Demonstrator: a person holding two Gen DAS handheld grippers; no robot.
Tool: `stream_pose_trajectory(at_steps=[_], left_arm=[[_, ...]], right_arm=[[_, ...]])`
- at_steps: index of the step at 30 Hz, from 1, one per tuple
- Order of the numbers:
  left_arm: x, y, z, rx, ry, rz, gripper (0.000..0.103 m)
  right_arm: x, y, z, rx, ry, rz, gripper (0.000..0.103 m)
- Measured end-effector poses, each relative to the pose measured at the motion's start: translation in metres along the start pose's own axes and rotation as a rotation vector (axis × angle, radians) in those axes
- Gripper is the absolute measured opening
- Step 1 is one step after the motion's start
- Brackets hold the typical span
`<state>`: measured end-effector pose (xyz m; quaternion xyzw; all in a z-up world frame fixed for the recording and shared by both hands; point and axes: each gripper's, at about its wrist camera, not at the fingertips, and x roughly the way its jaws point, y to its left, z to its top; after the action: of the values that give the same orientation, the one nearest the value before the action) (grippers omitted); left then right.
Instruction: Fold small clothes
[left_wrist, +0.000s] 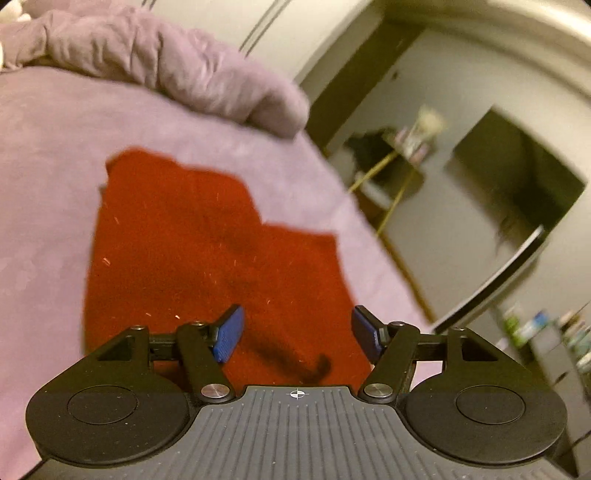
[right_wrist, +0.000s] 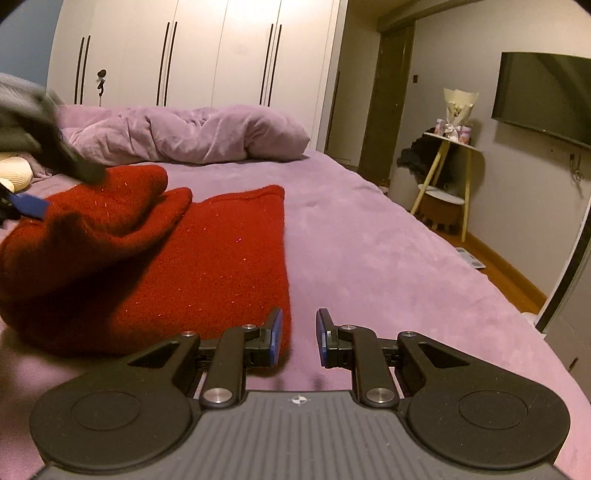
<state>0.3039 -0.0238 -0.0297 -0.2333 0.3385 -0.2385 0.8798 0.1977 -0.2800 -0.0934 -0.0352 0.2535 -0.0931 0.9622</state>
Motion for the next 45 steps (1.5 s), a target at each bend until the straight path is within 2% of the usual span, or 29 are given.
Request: stream_pose_trajectory(at_steps=[3,7,10,14,15,16,17,18,19,20,22,25,27,30,33,35,40,45], left_arm=[[-0.02,0.012,0.003,-0.006,-0.072,0.117,0.074],[0.002,0.037,-0.005,-0.004,0.024,0.287,0.072],[0.021,0.046,-0.015,0.001,0.081,0.313,0.077],[0.027,0.05,-0.022,-0.013,0.087,0.301,0.081],[0.026,0.051,-0.023,-0.013,0.088,0.297,0.082],[0.027,0.053,-0.023,-0.01,0.091,0.296,0.083],[0.028,0.053,-0.025,-0.008,0.093,0.297,0.084],[0.032,0.057,-0.022,-0.011,0.095,0.295,0.084],[0.032,0.059,-0.024,-0.018,0.096,0.293,0.085],[0.032,0.059,-0.024,-0.021,0.096,0.292,0.085],[0.031,0.057,-0.026,-0.014,0.094,0.294,0.085],[0.033,0.057,-0.025,-0.005,0.092,0.296,0.085],[0.034,0.057,-0.027,0.0,0.094,0.295,0.085],[0.036,0.059,-0.03,-0.006,0.102,0.292,0.086],[0.031,0.057,-0.032,0.009,0.096,0.316,0.086],[0.019,0.052,-0.034,0.035,0.073,0.31,0.086],[-0.004,0.05,-0.046,0.051,0.068,0.278,0.086],[0.003,0.044,-0.051,0.108,0.112,0.353,0.086]], right_arm=[[0.0,0.006,0.003,-0.02,-0.013,0.012,0.017],[0.011,0.021,0.004,-0.077,0.003,0.042,0.018],[0.031,0.031,0.001,-0.124,0.079,0.047,0.018],[0.029,0.033,0.011,-0.165,0.083,0.068,0.02],[0.025,0.031,0.018,-0.143,0.064,0.089,0.025],[0.022,0.027,0.028,-0.098,0.041,0.124,0.041],[0.02,0.024,0.038,-0.041,0.029,0.17,0.052],[0.021,0.02,0.047,0.017,0.029,0.226,0.074],[0.026,0.018,0.056,0.082,0.046,0.308,0.083],[0.036,0.017,0.064,0.146,0.086,0.395,0.084],[0.062,0.017,0.072,0.269,0.167,0.536,0.084],[0.101,0.023,0.075,0.407,0.282,0.64,0.084],[0.117,0.029,0.076,0.474,0.324,0.665,0.084],[0.13,0.046,0.08,0.495,0.348,0.715,0.083],[0.134,0.071,0.081,0.403,0.378,0.704,0.039],[0.125,0.08,0.084,0.312,0.324,0.686,0.029],[0.092,0.098,0.097,0.042,0.17,0.537,0.024],[0.07,0.109,0.109,-0.111,0.08,0.437,0.023]])
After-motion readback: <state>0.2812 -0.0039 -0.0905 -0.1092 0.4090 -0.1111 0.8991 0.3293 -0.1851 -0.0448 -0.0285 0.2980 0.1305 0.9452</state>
